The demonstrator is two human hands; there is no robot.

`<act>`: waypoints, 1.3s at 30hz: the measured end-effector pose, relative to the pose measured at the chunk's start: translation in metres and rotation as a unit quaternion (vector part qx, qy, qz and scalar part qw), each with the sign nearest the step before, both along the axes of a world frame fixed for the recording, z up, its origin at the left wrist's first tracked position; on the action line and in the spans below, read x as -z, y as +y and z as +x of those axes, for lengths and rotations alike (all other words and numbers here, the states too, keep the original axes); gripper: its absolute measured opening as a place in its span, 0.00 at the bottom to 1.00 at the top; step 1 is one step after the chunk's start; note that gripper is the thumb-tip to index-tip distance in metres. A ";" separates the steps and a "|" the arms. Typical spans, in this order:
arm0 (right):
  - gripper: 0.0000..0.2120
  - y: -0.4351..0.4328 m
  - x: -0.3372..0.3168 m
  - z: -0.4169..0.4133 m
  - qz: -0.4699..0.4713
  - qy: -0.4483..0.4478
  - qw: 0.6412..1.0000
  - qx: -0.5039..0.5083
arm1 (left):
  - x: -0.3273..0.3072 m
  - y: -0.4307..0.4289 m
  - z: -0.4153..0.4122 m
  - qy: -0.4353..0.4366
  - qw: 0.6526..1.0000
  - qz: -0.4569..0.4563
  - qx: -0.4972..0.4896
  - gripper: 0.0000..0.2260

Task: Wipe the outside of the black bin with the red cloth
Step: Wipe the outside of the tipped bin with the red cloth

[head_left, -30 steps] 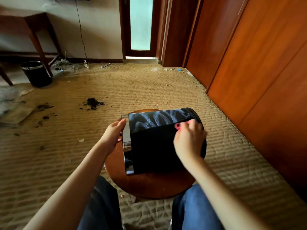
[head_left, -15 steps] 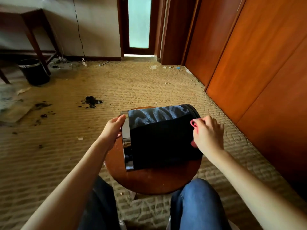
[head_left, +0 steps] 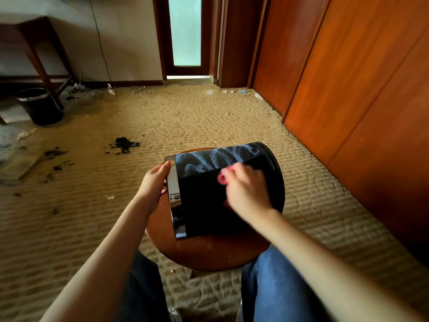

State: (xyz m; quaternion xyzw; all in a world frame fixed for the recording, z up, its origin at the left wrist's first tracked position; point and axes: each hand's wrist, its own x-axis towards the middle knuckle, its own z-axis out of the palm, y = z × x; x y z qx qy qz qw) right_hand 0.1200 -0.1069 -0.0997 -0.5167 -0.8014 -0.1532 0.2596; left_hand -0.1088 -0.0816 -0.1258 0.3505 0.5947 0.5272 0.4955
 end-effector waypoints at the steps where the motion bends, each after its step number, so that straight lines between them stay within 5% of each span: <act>1: 0.11 0.008 -0.003 0.025 -0.020 0.014 0.999 0.047 | -0.002 -0.001 0.001 0.000 1.000 0.001 -0.003 0.14; 6: 0.07 0.014 -0.013 0.037 -0.079 0.066 0.979 0.177 | -0.004 -0.003 0.004 -0.013 1.000 0.002 -0.005 0.17; 13: 0.04 -0.035 -0.002 -0.118 0.009 0.044 0.995 -0.085 | -0.007 -0.007 -0.002 -0.008 1.000 -0.003 0.019 0.13; 17: 0.08 -0.012 -0.008 -0.051 -0.028 -0.033 0.990 -0.131 | -0.006 -0.003 -0.001 0.013 1.000 -0.022 0.004 0.10; 22: 0.11 0.019 -0.018 0.070 -0.081 -0.024 0.992 0.098 | -0.006 0.000 0.001 0.006 1.000 -0.023 -0.005 0.13; 25: 0.08 0.015 -0.018 0.052 -0.089 -0.003 0.985 0.150 | -0.005 -0.001 0.001 -0.001 1.000 -0.028 -0.001 0.16; 33: 0.03 -0.028 0.007 -0.095 -0.011 0.072 0.992 -0.106 | -0.008 -0.009 0.008 -0.002 1.000 0.002 -0.015 0.13; 36: 0.15 -0.018 0.007 -0.050 -0.024 0.022 0.989 -0.146 | -0.004 -0.009 0.007 0.009 1.000 -0.007 -0.013 0.14; 39: 0.14 0.002 0.002 0.039 -0.005 0.027 0.999 -0.037 | -0.003 -0.010 0.012 -0.001 1.000 0.006 -0.020 0.12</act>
